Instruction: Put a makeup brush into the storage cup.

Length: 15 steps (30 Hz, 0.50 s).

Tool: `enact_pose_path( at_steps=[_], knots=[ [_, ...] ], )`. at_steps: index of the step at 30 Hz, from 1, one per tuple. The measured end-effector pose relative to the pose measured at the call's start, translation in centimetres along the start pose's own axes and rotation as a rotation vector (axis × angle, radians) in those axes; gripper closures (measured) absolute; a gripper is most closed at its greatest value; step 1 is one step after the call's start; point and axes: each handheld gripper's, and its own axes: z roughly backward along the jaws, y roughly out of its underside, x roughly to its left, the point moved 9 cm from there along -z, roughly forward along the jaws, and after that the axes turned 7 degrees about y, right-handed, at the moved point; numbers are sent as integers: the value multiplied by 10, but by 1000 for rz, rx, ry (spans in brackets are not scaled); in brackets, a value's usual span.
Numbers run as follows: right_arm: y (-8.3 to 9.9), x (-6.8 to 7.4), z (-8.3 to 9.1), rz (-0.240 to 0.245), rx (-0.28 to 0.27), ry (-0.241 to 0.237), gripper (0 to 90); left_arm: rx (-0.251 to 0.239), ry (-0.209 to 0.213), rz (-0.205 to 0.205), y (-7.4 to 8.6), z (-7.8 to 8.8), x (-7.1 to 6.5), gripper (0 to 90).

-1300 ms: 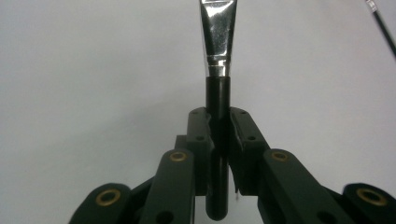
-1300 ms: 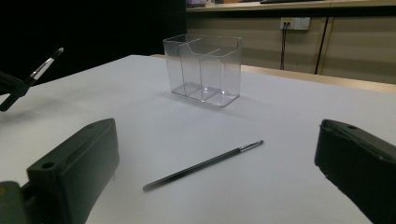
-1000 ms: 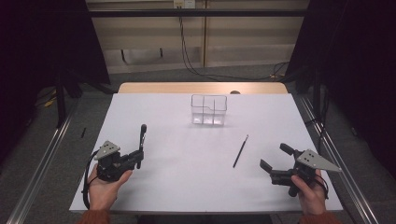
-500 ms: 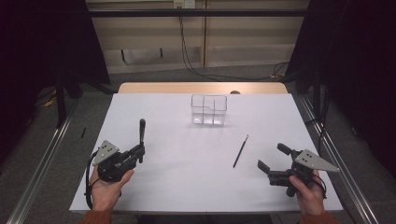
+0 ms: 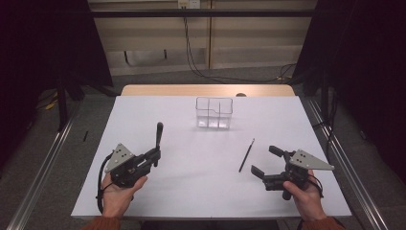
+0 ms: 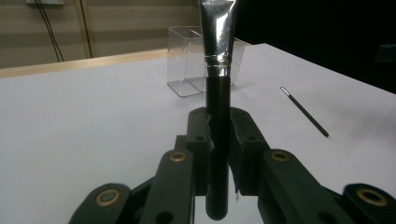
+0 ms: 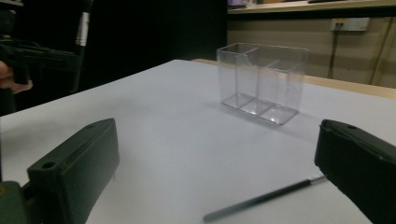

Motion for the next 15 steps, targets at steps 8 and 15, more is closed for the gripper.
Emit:
enact_pose_path(
  at_steps=[8, 15],
  knots=[
    [-11, 21, -21, 21, 20, -70, 0, 7, 34, -17, -3, -15, -12, 798],
    [-23, 46, -46, 31, 31, -145, 0, 13, 61, -36, -8, -27, -21, 798]
  ],
)
